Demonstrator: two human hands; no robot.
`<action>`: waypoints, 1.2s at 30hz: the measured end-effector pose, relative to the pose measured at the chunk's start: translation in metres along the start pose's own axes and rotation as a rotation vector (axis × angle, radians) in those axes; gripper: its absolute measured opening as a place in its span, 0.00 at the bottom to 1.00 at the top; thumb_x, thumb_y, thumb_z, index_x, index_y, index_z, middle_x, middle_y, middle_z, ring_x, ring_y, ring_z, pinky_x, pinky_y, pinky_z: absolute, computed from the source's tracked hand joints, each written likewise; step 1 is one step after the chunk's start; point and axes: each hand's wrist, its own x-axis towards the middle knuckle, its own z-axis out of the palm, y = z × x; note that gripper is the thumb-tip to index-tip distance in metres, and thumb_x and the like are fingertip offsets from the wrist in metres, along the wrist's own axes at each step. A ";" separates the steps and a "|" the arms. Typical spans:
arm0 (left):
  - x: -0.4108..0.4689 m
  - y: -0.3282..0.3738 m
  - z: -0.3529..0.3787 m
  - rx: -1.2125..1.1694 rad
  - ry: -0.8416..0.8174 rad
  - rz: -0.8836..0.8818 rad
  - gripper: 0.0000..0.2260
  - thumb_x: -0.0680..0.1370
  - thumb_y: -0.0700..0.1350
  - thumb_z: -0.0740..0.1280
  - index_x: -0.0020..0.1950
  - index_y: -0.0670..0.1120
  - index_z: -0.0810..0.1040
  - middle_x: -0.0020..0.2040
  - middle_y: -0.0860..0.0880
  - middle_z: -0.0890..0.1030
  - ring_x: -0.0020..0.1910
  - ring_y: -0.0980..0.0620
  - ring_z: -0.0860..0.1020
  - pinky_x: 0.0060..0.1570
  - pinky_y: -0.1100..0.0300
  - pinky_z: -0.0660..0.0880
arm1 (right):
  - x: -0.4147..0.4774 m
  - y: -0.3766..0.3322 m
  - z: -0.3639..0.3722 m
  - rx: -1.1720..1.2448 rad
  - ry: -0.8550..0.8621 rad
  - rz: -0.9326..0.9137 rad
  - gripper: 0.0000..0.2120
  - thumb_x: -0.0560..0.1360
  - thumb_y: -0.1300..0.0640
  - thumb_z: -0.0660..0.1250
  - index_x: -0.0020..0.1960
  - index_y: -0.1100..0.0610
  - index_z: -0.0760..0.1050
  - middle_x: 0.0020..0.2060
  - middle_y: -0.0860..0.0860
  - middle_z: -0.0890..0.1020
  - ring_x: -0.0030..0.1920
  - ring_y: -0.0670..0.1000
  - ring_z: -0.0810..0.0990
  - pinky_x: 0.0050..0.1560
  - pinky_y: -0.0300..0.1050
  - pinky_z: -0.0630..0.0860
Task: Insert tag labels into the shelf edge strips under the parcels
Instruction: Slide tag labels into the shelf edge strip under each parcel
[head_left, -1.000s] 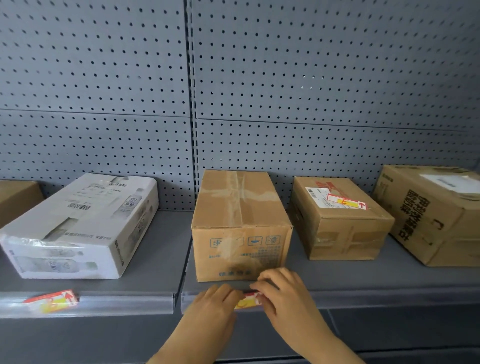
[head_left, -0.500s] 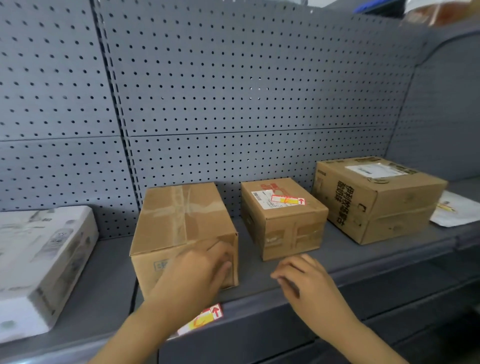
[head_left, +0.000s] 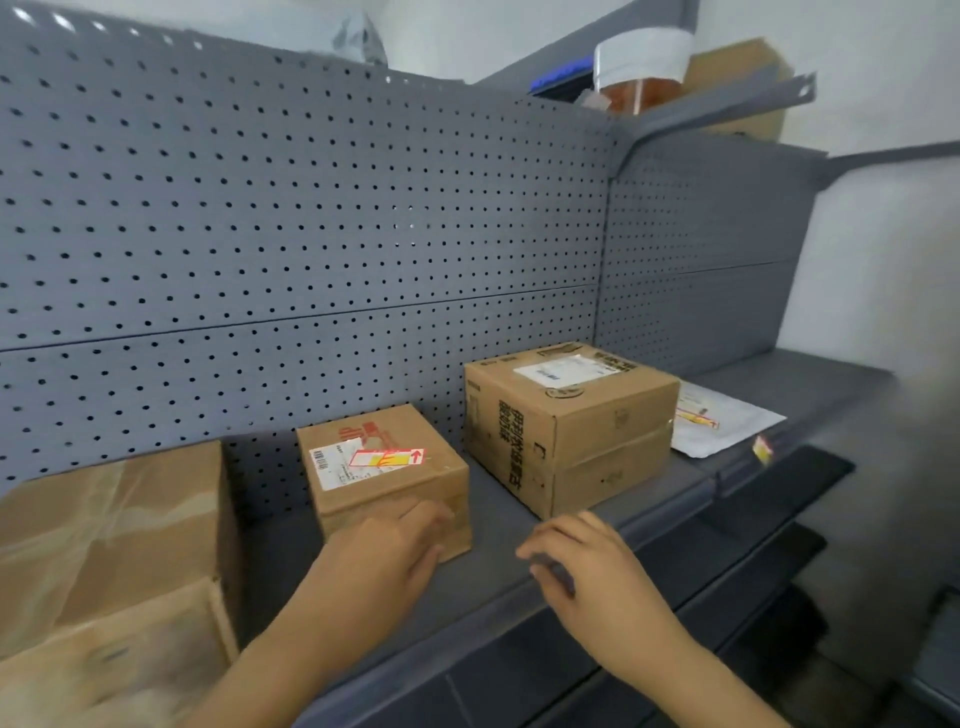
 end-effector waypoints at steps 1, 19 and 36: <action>0.011 0.010 0.007 -0.007 -0.001 -0.007 0.13 0.71 0.41 0.74 0.54 0.51 0.79 0.47 0.53 0.84 0.41 0.50 0.82 0.36 0.55 0.80 | -0.001 0.014 -0.008 -0.005 0.008 0.001 0.08 0.75 0.56 0.66 0.51 0.44 0.76 0.48 0.38 0.75 0.52 0.40 0.69 0.54 0.40 0.71; 0.203 0.188 0.144 -0.126 -0.100 0.089 0.13 0.79 0.50 0.63 0.64 0.56 0.73 0.60 0.60 0.77 0.57 0.60 0.74 0.55 0.66 0.69 | -0.028 0.244 -0.117 -0.059 0.034 0.118 0.08 0.75 0.56 0.64 0.52 0.47 0.77 0.49 0.41 0.78 0.52 0.43 0.70 0.55 0.40 0.70; 0.347 0.228 0.263 -0.133 -0.265 0.219 0.12 0.80 0.50 0.60 0.64 0.57 0.70 0.60 0.59 0.75 0.57 0.59 0.72 0.53 0.64 0.68 | -0.007 0.413 -0.125 -0.128 0.027 0.301 0.09 0.73 0.55 0.65 0.51 0.45 0.77 0.49 0.41 0.79 0.53 0.43 0.71 0.54 0.39 0.71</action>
